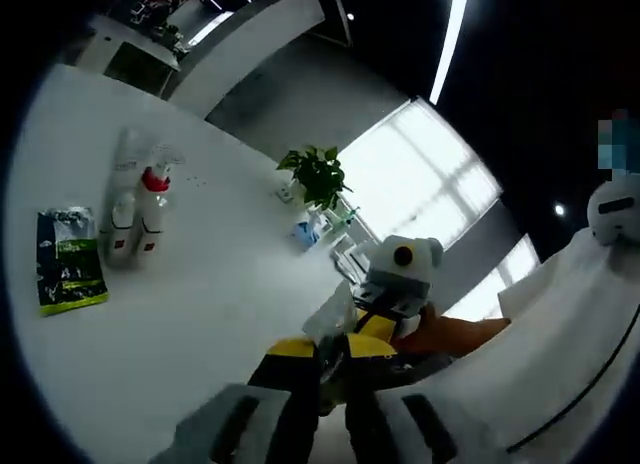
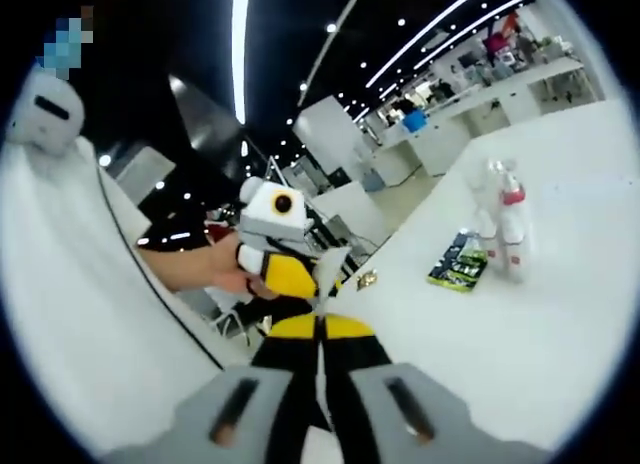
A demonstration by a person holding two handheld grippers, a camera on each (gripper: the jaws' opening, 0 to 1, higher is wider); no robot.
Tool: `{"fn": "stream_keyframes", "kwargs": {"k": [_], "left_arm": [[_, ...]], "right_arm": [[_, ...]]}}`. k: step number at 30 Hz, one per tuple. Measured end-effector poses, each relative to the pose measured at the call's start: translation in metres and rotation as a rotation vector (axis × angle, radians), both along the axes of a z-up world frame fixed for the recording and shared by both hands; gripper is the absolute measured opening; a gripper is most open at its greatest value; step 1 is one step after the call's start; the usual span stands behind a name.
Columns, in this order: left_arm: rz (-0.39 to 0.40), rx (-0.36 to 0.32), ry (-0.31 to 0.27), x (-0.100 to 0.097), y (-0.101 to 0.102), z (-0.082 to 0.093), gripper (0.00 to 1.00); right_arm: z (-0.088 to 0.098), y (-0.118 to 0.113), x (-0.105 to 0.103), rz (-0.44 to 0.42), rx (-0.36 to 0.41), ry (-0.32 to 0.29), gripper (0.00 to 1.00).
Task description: Arrange the skincare products in the storage area until every visible bottle or jar stands upright without overlapping.
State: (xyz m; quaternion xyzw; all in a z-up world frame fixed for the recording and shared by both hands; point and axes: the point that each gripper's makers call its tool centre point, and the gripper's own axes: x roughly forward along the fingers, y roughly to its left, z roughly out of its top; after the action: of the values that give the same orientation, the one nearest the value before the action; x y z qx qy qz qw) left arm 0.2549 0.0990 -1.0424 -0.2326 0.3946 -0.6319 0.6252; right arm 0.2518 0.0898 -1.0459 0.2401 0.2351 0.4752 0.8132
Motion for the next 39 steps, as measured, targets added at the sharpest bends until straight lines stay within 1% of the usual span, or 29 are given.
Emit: {"fn": "stream_keyframes", "kwargs": {"k": [1,4,8,11,12,14,16,18,19,20,21,22,23,24,25,27,29,30,31,32,34,35,36,37,39], "left_arm": [[0.012,0.006,0.000,0.000,-0.001,0.000,0.01],[0.012,0.001,0.016,0.000,0.000,0.001,0.00],[0.015,-0.009,0.016,0.001,0.000,0.004,0.00],[-0.011,-0.020,0.017,-0.005,-0.002,0.008,0.00],[-0.019,-0.020,0.013,-0.006,-0.002,0.008,0.00],[-0.038,-0.013,0.006,-0.011,-0.004,0.007,0.00],[-0.052,-0.010,0.007,-0.014,-0.004,0.007,0.00],[-0.061,-0.012,0.010,-0.016,-0.005,0.008,0.00],[-0.081,0.005,-0.004,-0.020,-0.006,0.006,0.00],[-0.091,0.012,-0.007,-0.022,-0.006,0.005,0.00],[-0.111,0.023,-0.014,-0.027,-0.006,0.004,0.00],[-0.115,0.039,-0.019,-0.028,-0.006,0.003,0.00],[-0.108,0.048,-0.027,-0.026,-0.006,0.001,0.00],[-0.105,0.047,-0.026,-0.026,-0.005,0.001,0.00],[-0.104,0.045,-0.017,-0.026,-0.005,0.001,0.00],[-0.094,0.043,-0.010,-0.025,-0.004,0.001,0.01],[-0.054,0.044,0.012,-0.020,-0.004,0.000,0.04],[-0.022,0.029,0.025,-0.014,-0.003,0.001,0.05],[-0.008,0.018,0.059,-0.012,-0.001,0.004,0.05],[-0.009,0.017,0.057,-0.012,0.000,0.004,0.05],[-0.003,0.008,0.032,-0.009,0.002,0.008,0.04],[-0.005,-0.004,0.037,-0.009,0.002,0.011,0.02],[-0.028,-0.023,0.039,-0.013,0.001,0.015,0.01],[-0.013,-0.015,0.022,-0.010,0.001,0.014,0.00],[-0.004,-0.033,0.038,-0.010,0.000,0.017,0.00]], "right_arm": [[0.002,0.001,-0.001,0.009,0.013,-0.001,0.00],[0.003,0.001,-0.001,0.003,0.013,-0.010,0.03],[0.011,0.001,0.001,-0.017,0.067,-0.004,0.10],[0.017,0.000,0.006,-0.043,0.097,-0.004,0.14],[0.018,0.000,0.006,-0.043,0.099,-0.005,0.14],[0.024,-0.001,0.009,-0.057,0.136,-0.005,0.14],[0.027,-0.002,0.011,-0.065,0.154,-0.001,0.14],[0.026,-0.001,0.012,-0.067,0.148,-0.005,0.14],[0.026,0.000,0.011,-0.064,0.141,-0.005,0.14],[0.025,0.002,0.011,-0.064,0.137,-0.002,0.13],[0.024,0.003,0.011,-0.061,0.133,0.001,0.11],[0.023,0.004,0.008,-0.047,0.127,-0.005,0.06],[0.025,0.004,0.006,-0.037,0.117,-0.033,0.00],[0.025,0.004,0.006,-0.043,0.123,-0.021,0.00],[0.024,0.003,0.007,-0.046,0.110,-0.031,0.00],[0.024,0.003,0.007,-0.042,0.114,-0.023,0.00],[0.028,0.000,0.008,-0.047,0.136,-0.015,0.00],[0.028,-0.001,0.009,-0.057,0.131,-0.018,0.00],[0.028,-0.003,0.009,-0.059,0.127,-0.021,0.00],[0.028,-0.003,0.008,-0.061,0.127,-0.020,0.00],[0.030,-0.003,0.007,-0.060,0.133,-0.020,0.00],[0.030,-0.003,0.006,-0.061,0.134,-0.023,0.00],[0.030,-0.004,0.007,-0.064,0.135,-0.024,0.00],[0.033,-0.004,0.007,-0.067,0.150,-0.030,0.00],[0.035,-0.006,0.008,-0.076,0.159,-0.041,0.01]]}}
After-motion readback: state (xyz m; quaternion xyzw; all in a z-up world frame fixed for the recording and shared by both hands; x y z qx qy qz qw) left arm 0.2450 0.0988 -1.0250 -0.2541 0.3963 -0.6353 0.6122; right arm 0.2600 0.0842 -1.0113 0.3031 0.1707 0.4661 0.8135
